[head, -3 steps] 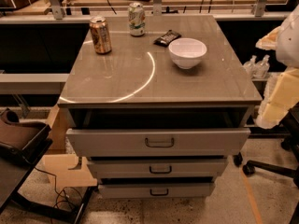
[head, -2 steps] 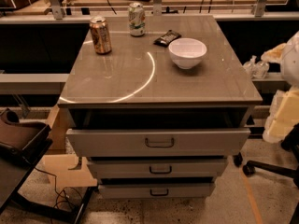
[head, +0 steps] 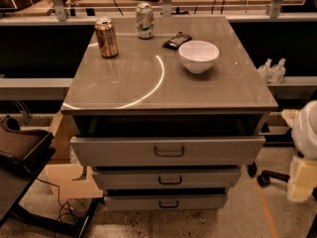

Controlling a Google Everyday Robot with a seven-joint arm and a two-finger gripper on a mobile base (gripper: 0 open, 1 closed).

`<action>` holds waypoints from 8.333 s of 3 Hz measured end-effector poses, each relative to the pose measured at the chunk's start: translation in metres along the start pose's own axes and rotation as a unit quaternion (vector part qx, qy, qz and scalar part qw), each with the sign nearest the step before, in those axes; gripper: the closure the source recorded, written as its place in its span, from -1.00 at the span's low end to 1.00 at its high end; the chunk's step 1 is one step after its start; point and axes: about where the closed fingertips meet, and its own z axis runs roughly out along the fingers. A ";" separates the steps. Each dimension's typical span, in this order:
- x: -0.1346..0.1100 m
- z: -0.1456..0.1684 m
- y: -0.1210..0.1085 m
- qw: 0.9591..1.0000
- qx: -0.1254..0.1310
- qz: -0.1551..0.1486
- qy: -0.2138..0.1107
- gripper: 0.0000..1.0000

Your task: Open bottom drawer

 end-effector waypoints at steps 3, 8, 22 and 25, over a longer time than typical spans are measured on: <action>0.030 0.089 0.069 0.999 -0.021 0.011 0.026 -1.00; -0.050 0.354 0.185 0.994 -0.096 -0.057 0.012 -1.00; -0.225 0.539 0.202 0.978 -0.087 -0.172 -0.081 -1.00; -0.231 0.575 0.193 0.974 -0.113 -0.185 -0.062 -1.00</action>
Offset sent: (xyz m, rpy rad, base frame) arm -0.0648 -0.0231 -0.1464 -0.0121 0.0629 -0.0651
